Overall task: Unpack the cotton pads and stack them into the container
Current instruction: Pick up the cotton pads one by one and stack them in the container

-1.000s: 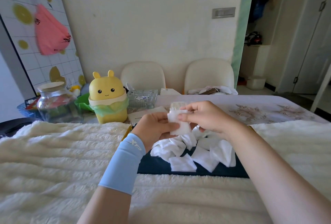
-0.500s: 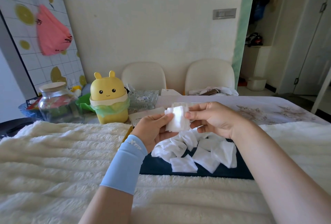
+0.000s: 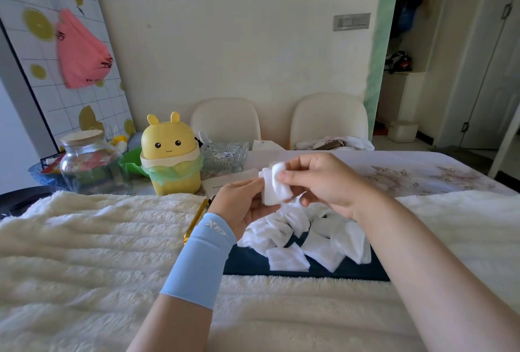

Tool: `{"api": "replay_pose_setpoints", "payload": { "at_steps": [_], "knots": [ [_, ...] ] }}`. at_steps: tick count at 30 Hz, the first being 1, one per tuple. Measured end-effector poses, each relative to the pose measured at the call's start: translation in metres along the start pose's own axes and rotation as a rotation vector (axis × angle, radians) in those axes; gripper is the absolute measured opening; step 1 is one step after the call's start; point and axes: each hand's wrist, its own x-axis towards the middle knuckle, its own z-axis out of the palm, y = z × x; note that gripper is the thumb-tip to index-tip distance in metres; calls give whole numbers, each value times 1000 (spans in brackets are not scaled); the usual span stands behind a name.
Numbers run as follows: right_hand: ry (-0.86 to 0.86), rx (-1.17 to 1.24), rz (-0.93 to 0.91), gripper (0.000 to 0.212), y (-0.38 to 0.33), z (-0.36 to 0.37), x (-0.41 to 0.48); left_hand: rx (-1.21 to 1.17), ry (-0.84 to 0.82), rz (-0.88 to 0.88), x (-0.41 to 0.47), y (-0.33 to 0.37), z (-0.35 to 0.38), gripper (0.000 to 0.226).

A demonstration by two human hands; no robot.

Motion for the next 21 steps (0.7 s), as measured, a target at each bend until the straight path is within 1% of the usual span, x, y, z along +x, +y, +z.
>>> {"api": "replay_pose_setpoints", "payload": {
  "at_steps": [2, 4, 9, 11, 14, 16, 17, 20, 21],
  "knots": [
    [86, -94, 9, 12, 3, 2, 2, -24, -13, 3, -1, 1, -1, 22],
    [143, -121, 15, 11, 5, 1, 3, -27, -18, 6, -1, 2, -2, 23],
    [135, -125, -29, 6, 3, 2, 3, -37, -4, 0, -1, 2, -3, 24],
    [152, -144, -32, 5, 3, 3, 2, -37, -30, -12, -1, 3, -2, 27],
    [187, -203, -26, 2, 6, 7, 3, 5, -116, -9, -2, 4, -1, 38],
    [200, -250, -23, 3, 8, 8, 4, 64, -141, 5, -3, 3, -1, 46],
    [200, -278, -18, 3, 9, 7, 5, 83, -135, 12, -3, 2, -2, 43],
    [181, -321, 8, 3, 13, 4, 7, 103, -70, 32, 0, -2, -4, 15],
    [178, -322, 14, 5, 14, 3, 7, 112, -58, 34, 0, -2, -6, 13]
  ]
}}
